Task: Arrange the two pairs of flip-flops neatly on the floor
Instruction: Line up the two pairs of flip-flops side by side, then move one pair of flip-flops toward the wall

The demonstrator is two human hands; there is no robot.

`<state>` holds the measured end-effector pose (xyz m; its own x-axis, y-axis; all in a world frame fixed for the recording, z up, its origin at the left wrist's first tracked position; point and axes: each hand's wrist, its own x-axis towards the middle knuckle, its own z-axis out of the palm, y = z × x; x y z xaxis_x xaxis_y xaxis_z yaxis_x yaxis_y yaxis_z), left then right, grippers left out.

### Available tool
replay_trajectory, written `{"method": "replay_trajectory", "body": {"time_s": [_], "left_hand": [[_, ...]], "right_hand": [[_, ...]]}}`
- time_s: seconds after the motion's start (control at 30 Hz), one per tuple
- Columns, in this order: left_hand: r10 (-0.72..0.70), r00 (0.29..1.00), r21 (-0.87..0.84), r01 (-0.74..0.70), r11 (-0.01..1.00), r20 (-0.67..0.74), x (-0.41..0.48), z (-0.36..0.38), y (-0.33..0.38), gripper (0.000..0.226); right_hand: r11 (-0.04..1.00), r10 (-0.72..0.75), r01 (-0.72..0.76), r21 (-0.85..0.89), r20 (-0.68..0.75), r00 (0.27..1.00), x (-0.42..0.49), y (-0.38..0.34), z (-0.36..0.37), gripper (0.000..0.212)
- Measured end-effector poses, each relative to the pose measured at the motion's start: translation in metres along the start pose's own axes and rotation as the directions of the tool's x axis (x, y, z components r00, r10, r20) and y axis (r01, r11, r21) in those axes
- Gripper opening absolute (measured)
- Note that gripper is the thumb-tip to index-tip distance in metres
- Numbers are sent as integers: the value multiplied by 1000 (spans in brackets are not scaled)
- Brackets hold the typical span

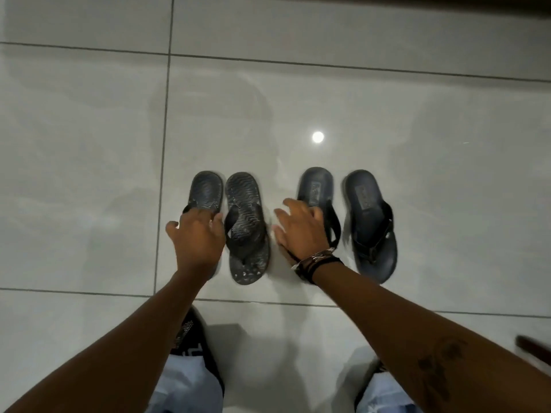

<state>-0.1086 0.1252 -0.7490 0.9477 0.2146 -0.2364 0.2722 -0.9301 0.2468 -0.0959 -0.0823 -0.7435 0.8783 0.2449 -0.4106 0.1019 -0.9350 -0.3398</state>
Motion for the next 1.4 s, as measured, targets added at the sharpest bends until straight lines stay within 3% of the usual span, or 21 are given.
{"method": "replay_trajectory", "body": {"time_s": [0.1, 0.2, 0.33, 0.43, 0.5, 0.7, 0.87, 1.1, 1.4], "left_hand": [[167, 985, -56, -164, 985, 50, 6, 4, 47, 40], [299, 942, -14, -301, 954, 151, 30, 25, 101, 57], [272, 925, 86, -304, 949, 267, 82, 59, 142, 64], [266, 894, 204, -354, 913, 362, 110, 89, 152, 64], [274, 871, 245, -393, 886, 408, 117, 102, 151, 65], [215, 893, 215, -317, 924, 395, 107, 109, 158, 77], [203, 897, 200, -299, 933, 392, 108, 109, 162, 80], [186, 914, 166, -259, 952, 361, 107, 118, 157, 80], [237, 924, 148, -291, 945, 299, 113, 132, 146, 82]], "right_hand": [[933, 353, -355, -62, -47, 934, -16, 53, -23, 46], [767, 641, -642, -17, 64, 765, -25, 90, -32, 57], [771, 636, -625, -120, 188, 749, -16, 85, -15, 53], [738, 666, -675, -22, 187, 722, -5, 91, 2, 36], [718, 671, -694, 56, 208, 712, -2, 97, 7, 38], [695, 673, -719, 18, 335, 659, -12, 119, 5, 7], [704, 653, -710, 6, 387, 650, -15, 148, -17, 17], [702, 655, -690, 177, 220, 723, 22, 235, -116, 38], [638, 768, -752, 165, -66, 637, 122, 323, -175, 35]]}}
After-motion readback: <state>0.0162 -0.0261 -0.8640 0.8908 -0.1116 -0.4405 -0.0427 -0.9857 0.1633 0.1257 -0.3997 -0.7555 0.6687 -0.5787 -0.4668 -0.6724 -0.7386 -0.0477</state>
